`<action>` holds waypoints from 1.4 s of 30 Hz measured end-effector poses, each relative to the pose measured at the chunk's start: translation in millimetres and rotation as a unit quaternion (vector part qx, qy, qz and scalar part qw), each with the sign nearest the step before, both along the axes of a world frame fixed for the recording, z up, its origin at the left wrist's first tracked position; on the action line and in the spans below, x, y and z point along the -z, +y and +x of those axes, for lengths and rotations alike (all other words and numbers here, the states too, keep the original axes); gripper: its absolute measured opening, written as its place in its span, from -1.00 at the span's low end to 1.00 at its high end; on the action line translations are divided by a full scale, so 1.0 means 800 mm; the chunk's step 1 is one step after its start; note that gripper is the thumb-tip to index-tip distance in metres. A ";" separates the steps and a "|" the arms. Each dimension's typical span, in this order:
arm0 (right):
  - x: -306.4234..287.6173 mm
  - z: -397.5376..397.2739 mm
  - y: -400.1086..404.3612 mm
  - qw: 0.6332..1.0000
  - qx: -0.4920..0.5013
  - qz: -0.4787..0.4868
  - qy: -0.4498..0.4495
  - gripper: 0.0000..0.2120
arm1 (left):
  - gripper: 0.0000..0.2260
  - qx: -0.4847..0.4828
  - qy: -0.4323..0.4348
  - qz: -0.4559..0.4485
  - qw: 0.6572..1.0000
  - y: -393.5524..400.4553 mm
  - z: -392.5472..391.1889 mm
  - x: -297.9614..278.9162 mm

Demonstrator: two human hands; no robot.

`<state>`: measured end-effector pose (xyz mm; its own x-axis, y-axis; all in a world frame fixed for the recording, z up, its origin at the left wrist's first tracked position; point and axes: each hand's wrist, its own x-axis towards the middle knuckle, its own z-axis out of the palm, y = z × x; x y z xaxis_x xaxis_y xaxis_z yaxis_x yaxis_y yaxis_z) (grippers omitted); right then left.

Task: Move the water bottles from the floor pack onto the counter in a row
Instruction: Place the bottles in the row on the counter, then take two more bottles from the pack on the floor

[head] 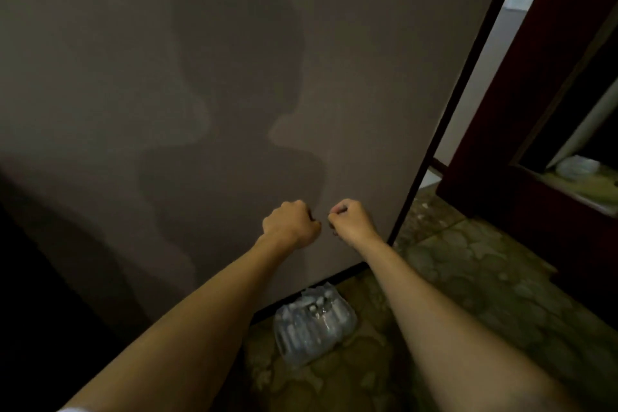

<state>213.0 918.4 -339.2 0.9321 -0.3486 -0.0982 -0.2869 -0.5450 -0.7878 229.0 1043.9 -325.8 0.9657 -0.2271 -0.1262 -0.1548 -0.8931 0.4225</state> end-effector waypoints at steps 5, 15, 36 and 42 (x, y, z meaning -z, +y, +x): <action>0.072 0.054 -0.060 0.996 -0.013 0.008 0.092 -0.80 | -0.75 -0.011 0.077 -0.015 0.997 -0.060 0.057 0.062; 0.206 0.089 -0.132 0.973 -0.032 0.099 0.206 -0.93 | -0.80 -0.075 0.242 -0.086 0.964 -0.148 0.106 0.194; 0.534 0.206 -0.294 0.890 -0.071 0.196 0.405 -0.75 | -0.71 -0.294 0.385 -0.118 0.867 -0.291 0.161 0.527; 0.649 0.226 -0.281 0.886 -0.093 0.175 0.418 -0.69 | -0.74 -0.320 0.378 -0.146 0.856 -0.283 0.185 0.636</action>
